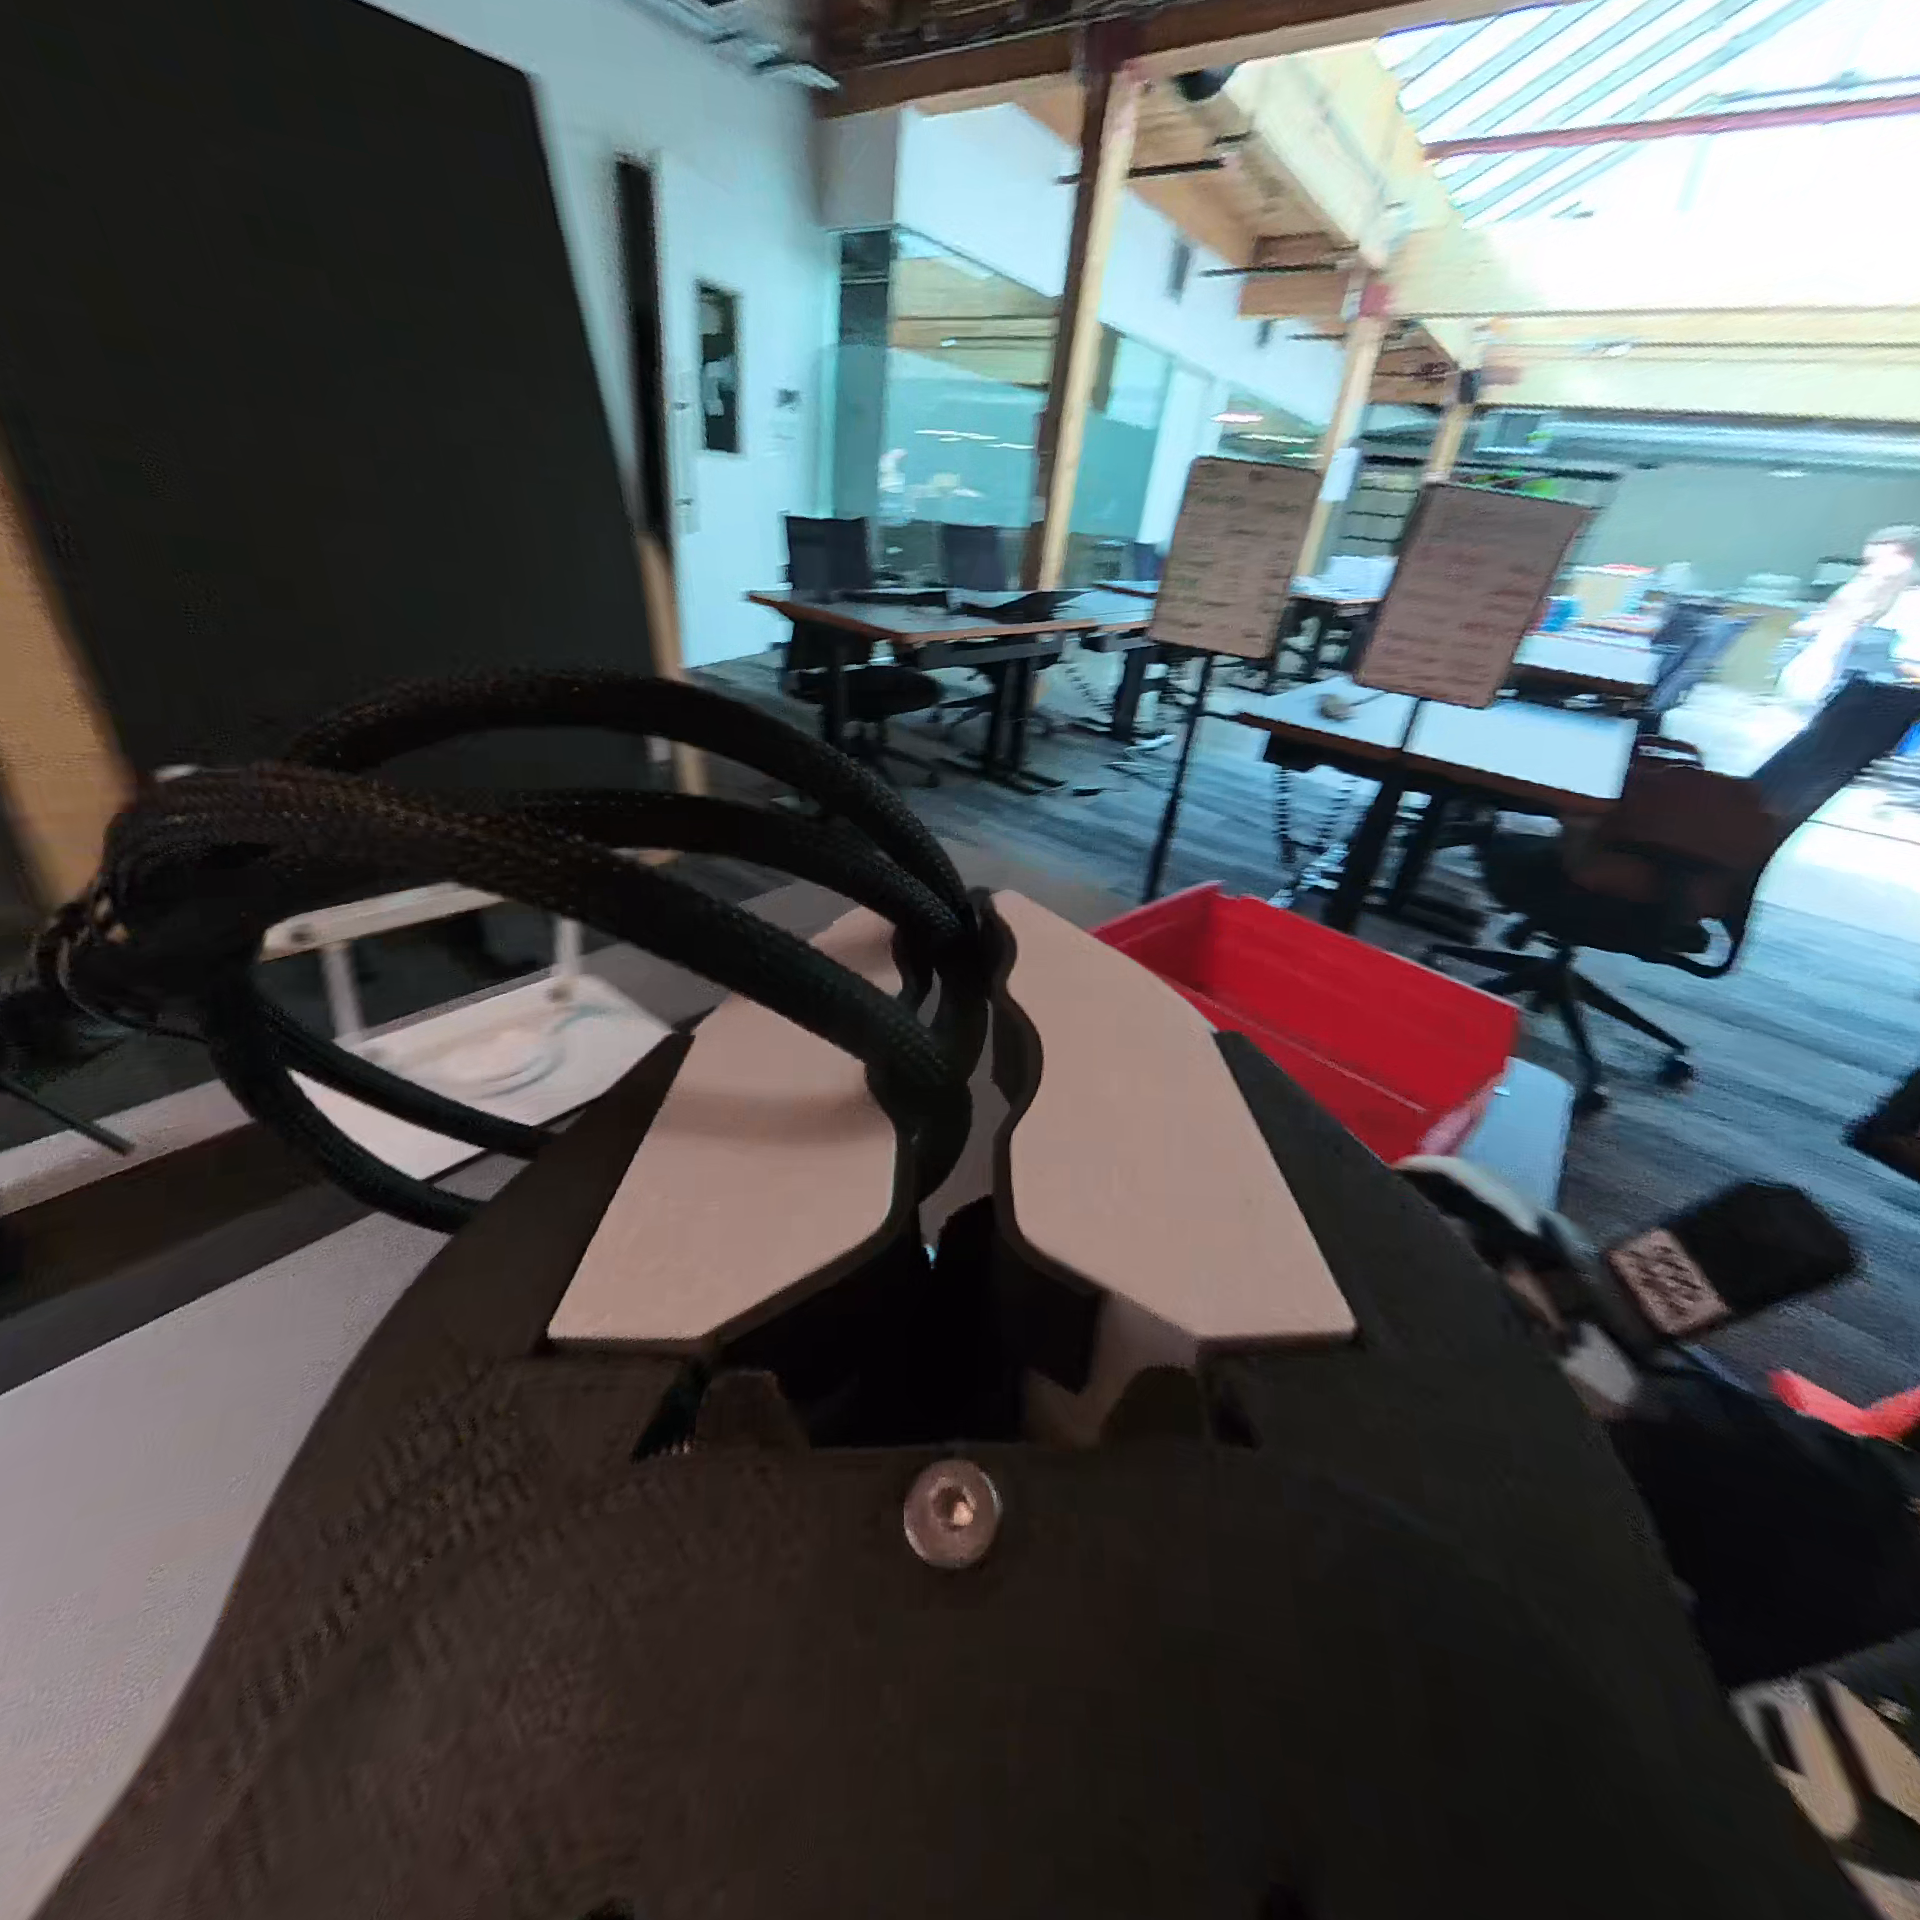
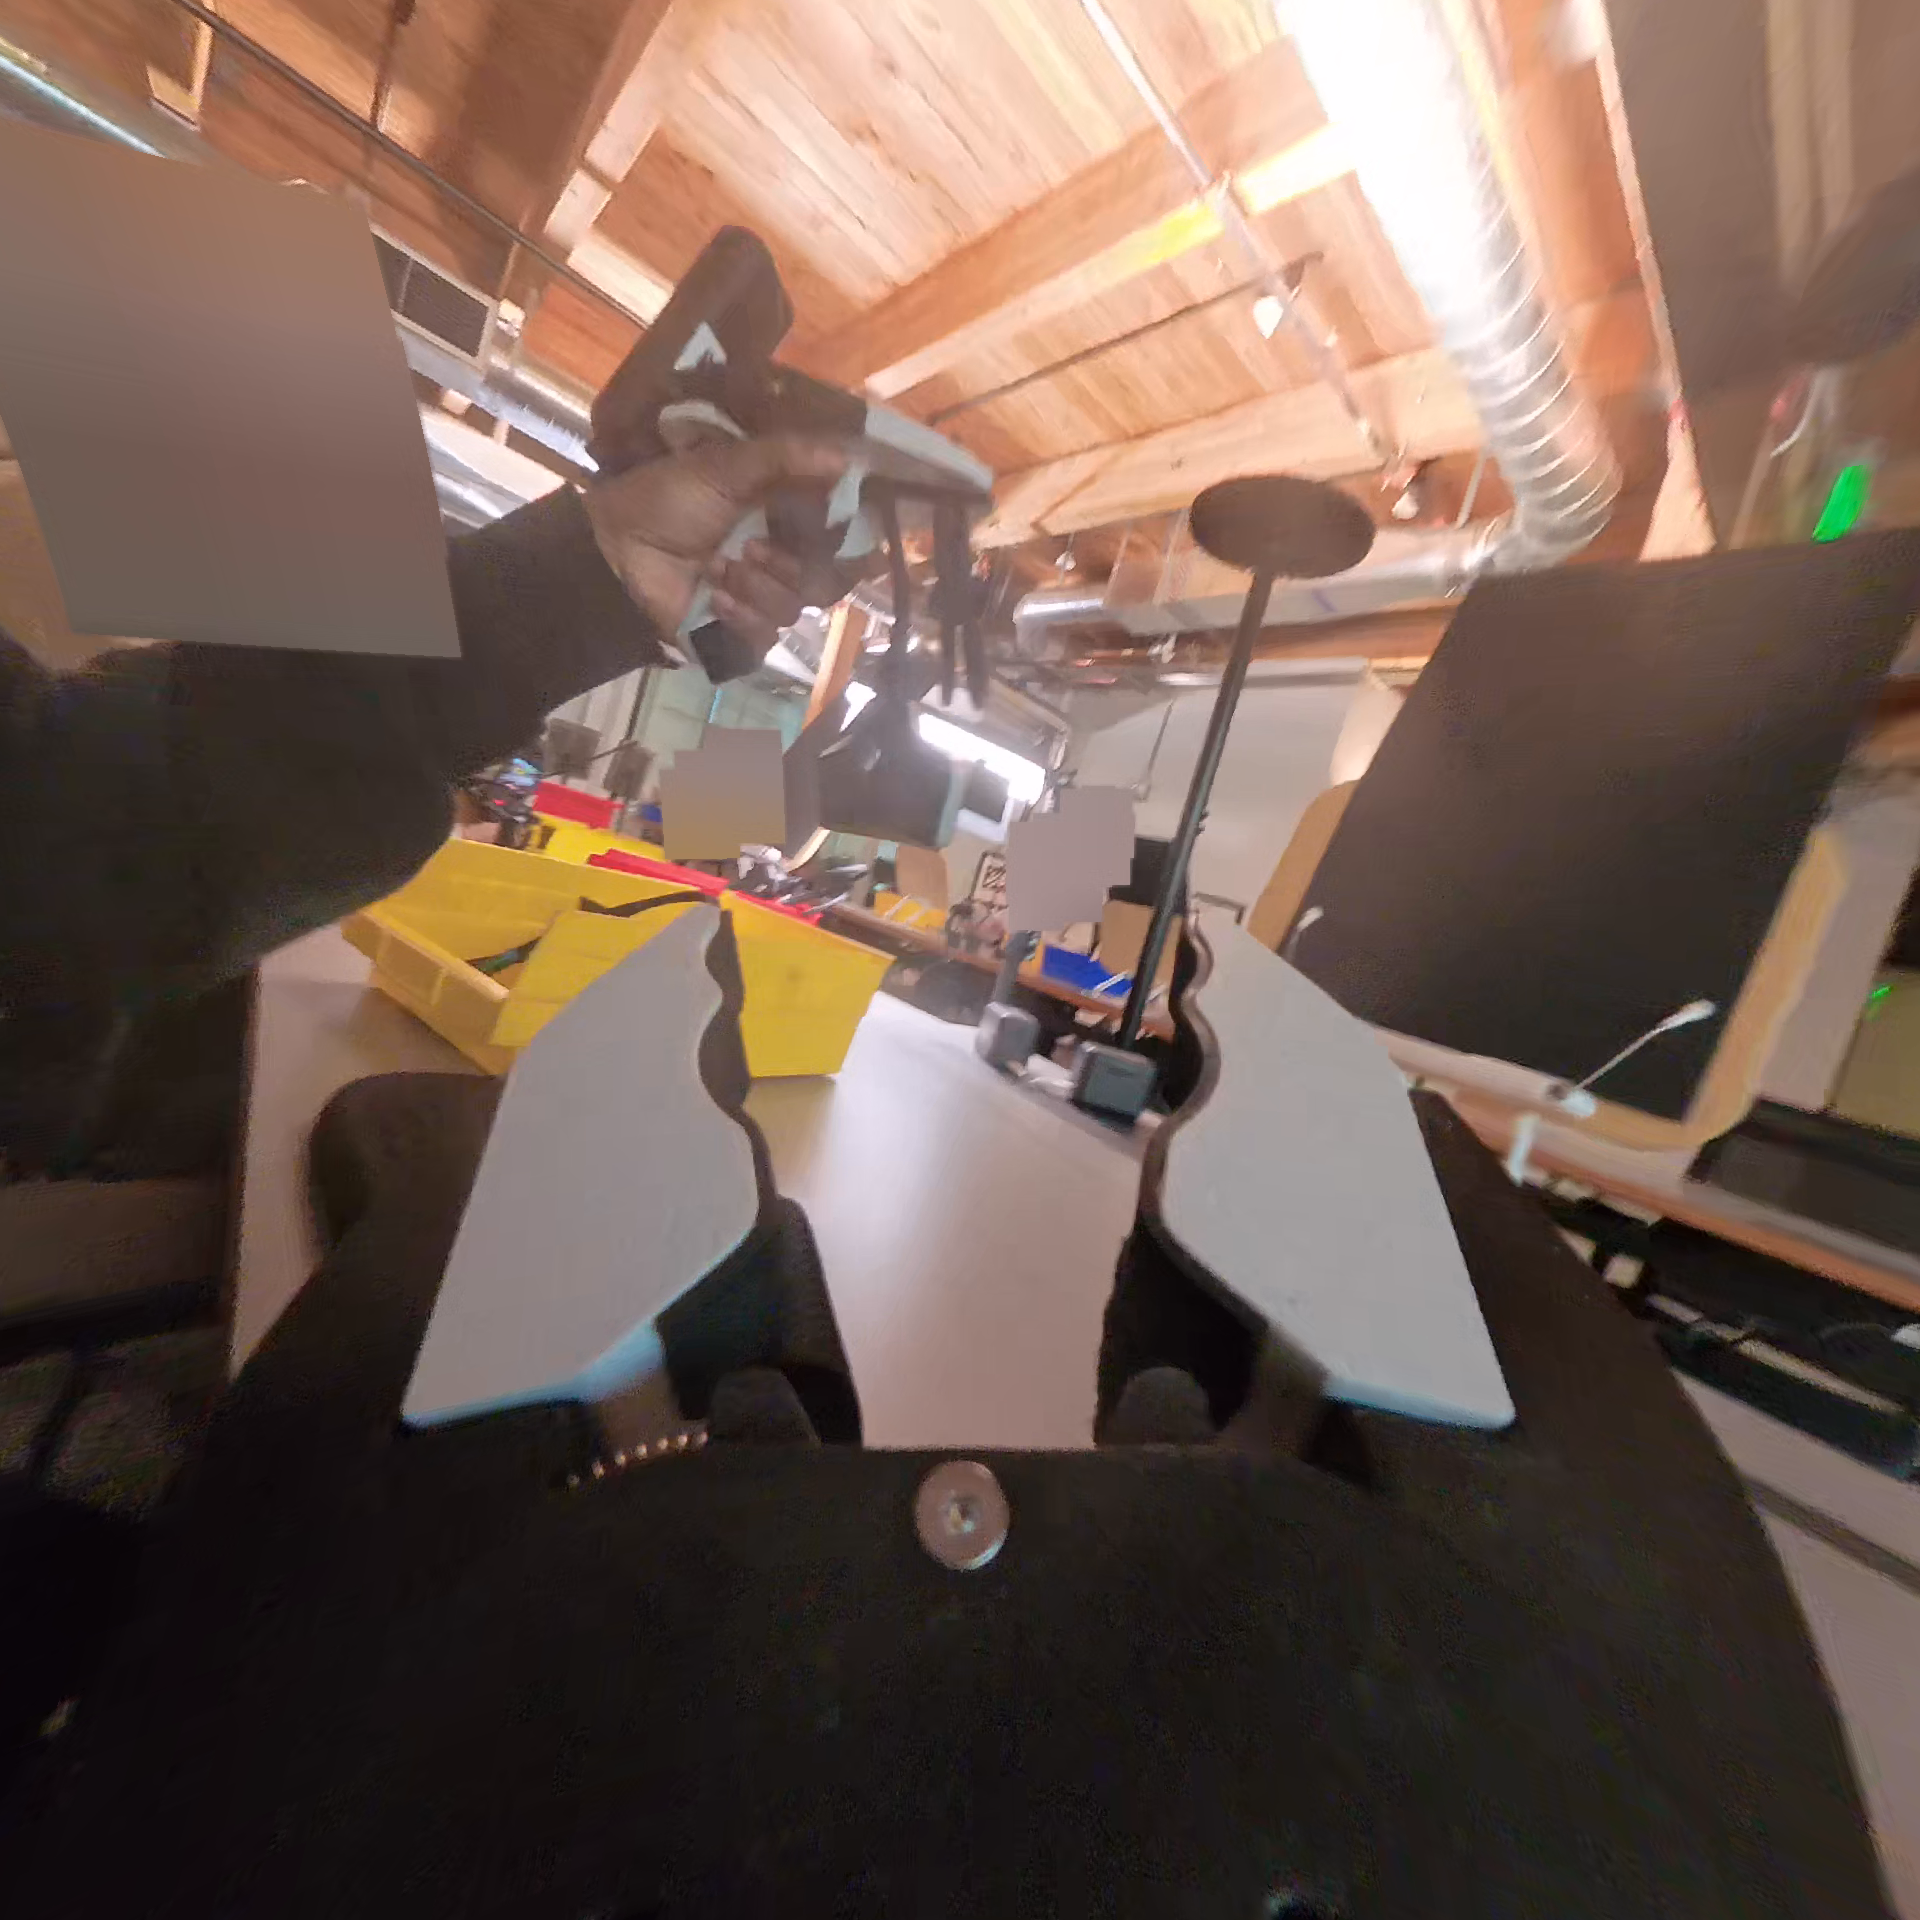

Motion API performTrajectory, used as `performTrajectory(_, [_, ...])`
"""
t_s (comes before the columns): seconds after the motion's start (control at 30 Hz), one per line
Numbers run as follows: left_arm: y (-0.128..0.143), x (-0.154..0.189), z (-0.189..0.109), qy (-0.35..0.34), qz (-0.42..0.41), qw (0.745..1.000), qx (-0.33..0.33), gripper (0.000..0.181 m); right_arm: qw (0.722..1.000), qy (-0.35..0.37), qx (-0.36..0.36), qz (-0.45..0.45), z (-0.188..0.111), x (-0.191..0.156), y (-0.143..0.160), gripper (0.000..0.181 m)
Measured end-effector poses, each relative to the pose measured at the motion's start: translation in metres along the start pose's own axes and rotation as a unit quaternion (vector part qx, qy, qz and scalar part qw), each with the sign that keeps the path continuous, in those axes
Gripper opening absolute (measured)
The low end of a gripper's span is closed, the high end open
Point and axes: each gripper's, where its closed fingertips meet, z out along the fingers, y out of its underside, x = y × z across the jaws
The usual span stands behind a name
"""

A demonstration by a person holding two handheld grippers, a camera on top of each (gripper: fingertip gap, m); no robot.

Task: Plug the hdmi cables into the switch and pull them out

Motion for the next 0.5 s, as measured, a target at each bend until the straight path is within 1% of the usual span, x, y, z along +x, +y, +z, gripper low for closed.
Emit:
performTrajectory(0.07, [0.011, 0.036, 0.014, 0.044, -0.002, 0.999, 0.002, 0.008, 0.998, -0.025, -0.040, 0.031, 0.017, -0.008, 0.009, 0.082])
performTrajectory(0.13, [0.028, 0.070, 0.026, 0.084, -0.008, 0.996, -0.001, 0.008, 0.992, -0.060, -0.093, 0.059, 0.027, -0.020, 0.025, 0.089])
performTrajectory(0.17, [0.038, 0.087, 0.031, 0.105, -0.013, 0.994, -0.004, 0.008, 0.989, -0.069, -0.106, 0.073, 0.031, -0.023, 0.031, 0.089])
performTrajectory(0.23, [0.060, 0.119, 0.038, 0.149, -0.029, 0.988, -0.010, 0.008, 0.987, -0.071, -0.103, 0.096, 0.036, -0.026, 0.033, 0.087])
performTrajectory(0.27, [0.070, 0.133, 0.041, 0.169, -0.040, 0.985, -0.016, 0.008, 0.987, -0.066, -0.096, 0.108, 0.038, -0.027, 0.033, 0.083])
performTrajectory(0.33, [0.086, 0.153, 0.046, 0.201, -0.064, 0.977, -0.023, 0.009, 0.985, -0.073, -0.102, 0.119, 0.041, -0.032, 0.036, 0.068])
performTrajectory(0.37, [0.091, 0.160, 0.048, 0.214, -0.074, 0.974, -0.025, 0.010, 0.981, -0.096, -0.120, 0.115, 0.041, -0.039, 0.040, 0.053])
performTrajectory(0.4, [0.095, 0.164, 0.051, 0.221, -0.081, 0.971, -0.030, 0.010, 0.976, -0.115, -0.151, 0.109, 0.040, -0.046, 0.047, 0.025])
performTrajectory(0.43, [0.100, 0.165, 0.054, 0.222, -0.080, 0.971, -0.039, 0.010, 0.972, -0.099, -0.179, 0.112, 0.041, -0.044, 0.054, 0.022])
performTrajectory(0.47, [0.105, 0.163, 0.057, 0.215, -0.075, 0.972, -0.052, 0.011, 0.971, -0.100, -0.183, 0.121, 0.040, -0.044, 0.054, 0.022])
performTrajectory(0.5, [0.112, 0.160, 0.059, 0.208, -0.067, 0.973, -0.069, 0.012, 0.967, -0.105, -0.177, 0.153, 0.039, -0.044, 0.052, 0.022])
